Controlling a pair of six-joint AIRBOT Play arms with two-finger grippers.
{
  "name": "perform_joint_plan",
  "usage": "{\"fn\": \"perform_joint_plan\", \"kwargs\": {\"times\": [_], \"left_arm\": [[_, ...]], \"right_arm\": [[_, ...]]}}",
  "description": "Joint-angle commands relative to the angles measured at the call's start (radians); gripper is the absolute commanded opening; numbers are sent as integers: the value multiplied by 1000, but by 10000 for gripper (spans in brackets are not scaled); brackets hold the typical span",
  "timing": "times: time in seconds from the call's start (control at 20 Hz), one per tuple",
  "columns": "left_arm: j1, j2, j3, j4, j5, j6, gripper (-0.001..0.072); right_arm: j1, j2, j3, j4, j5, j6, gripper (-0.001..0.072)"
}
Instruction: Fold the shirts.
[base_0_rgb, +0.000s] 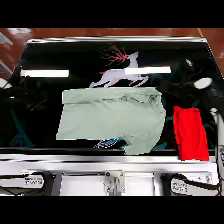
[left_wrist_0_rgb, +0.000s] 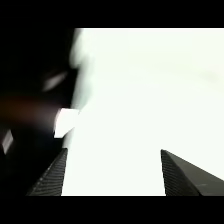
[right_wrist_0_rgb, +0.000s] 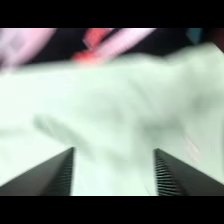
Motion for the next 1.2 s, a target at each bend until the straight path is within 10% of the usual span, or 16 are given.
{"fn": "perform_joint_plan", "kwargs": {"times": [0.0, 0.2, 0.85, 0.9, 1.0, 1.15], "left_arm": [[148, 53, -62, 75, -284, 78, 667], [222, 106, -305, 40, -209, 151, 688], [103, 29, -536, -152, 37, 215, 665], [91, 21, -536, -182, 51, 215, 614], [80, 20, -536, -254, 77, 216, 190], [80, 22, -534, -288, 64, 225, 34]], "right_arm": [[-145, 79, -16, -247, 422, 70, 558], [-313, 91, -195, -50, 605, 28, 577], [-326, 91, -306, 154, 471, 16, 575], [-326, 91, -306, 154, 478, 20, 575], [-326, 91, -306, 143, 502, 24, 575], [-326, 91, -306, -19, 531, 82, 575]]}}
